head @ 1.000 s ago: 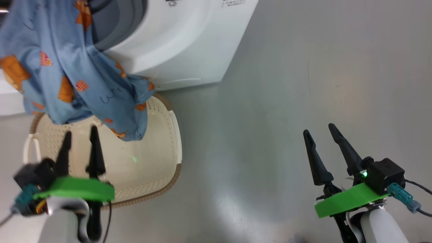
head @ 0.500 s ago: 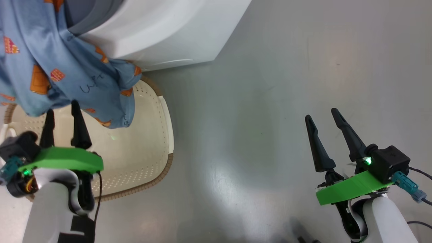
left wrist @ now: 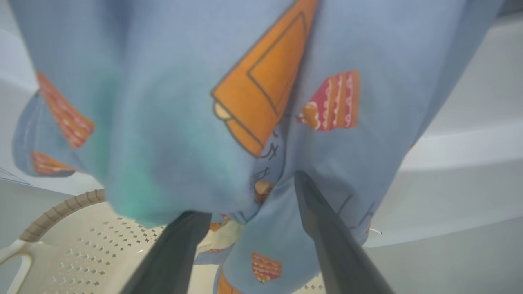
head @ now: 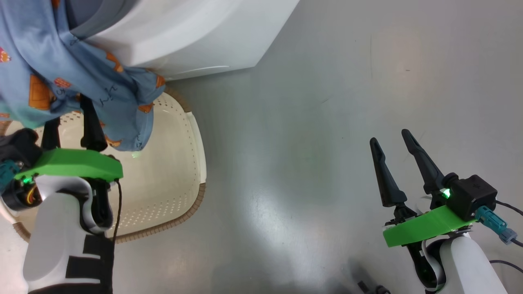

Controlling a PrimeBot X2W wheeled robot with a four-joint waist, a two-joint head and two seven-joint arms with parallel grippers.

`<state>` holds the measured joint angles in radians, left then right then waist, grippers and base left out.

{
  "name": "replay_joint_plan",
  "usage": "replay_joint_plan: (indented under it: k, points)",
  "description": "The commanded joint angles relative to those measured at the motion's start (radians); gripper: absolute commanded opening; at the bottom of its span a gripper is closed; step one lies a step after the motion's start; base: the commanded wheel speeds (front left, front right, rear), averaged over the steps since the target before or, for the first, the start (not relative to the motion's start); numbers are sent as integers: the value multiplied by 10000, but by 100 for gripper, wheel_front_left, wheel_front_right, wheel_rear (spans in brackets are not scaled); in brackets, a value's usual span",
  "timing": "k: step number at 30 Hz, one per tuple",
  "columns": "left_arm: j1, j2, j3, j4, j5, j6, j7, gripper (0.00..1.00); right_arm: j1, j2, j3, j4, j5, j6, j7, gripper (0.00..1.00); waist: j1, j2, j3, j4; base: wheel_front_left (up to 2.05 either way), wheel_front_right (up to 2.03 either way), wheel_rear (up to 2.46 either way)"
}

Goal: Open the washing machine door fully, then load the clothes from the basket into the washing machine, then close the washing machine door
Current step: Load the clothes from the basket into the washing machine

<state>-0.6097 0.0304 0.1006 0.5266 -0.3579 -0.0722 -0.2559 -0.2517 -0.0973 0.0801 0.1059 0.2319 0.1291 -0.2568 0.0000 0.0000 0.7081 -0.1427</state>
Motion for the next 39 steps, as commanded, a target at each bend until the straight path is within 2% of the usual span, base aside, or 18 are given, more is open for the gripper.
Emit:
replay_joint_plan:
  k: [1, 9, 10, 11, 12, 15, 16, 17, 26, 34, 39]
  points:
    - [-13, 199, 133, -126, -97, -33, -59, 100, 20, -43, 210, -190, 22, 16, -49, 100, 0, 0, 7, -37, 0, 0, 0]
    - [-350, 199, -11, -262, -238, 1, -59, 100, 30, -27, 224, -175, 37, 16, -49, 100, 0, 0, 24, -159, 0, 0, 0]
    - [-393, 199, -39, -262, -227, 9, -59, 89, 22, -25, 229, -168, 38, 16, -49, 100, 0, 0, 27, -178, 0, 0, 0]
    - [-431, 199, -68, -280, -210, 24, -59, 69, 15, -23, 229, -167, 41, 16, -49, 100, 0, 0, 27, -193, 0, 0, 0]
    - [-461, 199, -90, -296, -191, 46, -59, 52, 10, -23, 225, -170, 45, 16, -49, 100, 0, 0, 27, -205, 0, 0, 0]
    - [-539, 199, -82, -303, -126, 120, -59, 31, 16, -21, 193, -180, 40, 16, -49, 100, 0, 0, 29, -219, 0, 0, 0]
    - [-565, 199, -61, -299, -100, 131, -59, 11, 19, -20, 178, -181, 35, 16, -49, 100, 0, 0, 31, -218, 0, 0, 0]
    - [-590, 199, -19, -309, -77, 144, -59, 0, 19, -18, 164, -180, 31, 16, -49, 100, 0, 0, 34, -216, 0, 0, 0]
    - [-352, 198, 193, -491, -143, 36, -59, 0, 25, 18, 124, -147, 13, 16, -49, 100, 0, 0, -95, -75, 0, 0, 0]
    - [314, 198, -157, -1268, -1154, -195, -59, 0, 77, 4, 95, -72, 38, 16, -49, 100, 0, 0, -381, 148, 0, 0, 0]
    - [788, 198, -222, -1985, -1236, -36, -59, 0, 181, -8, 31, -80, 28, 16, -49, 100, 0, 0, -565, 297, 0, 0, 0]
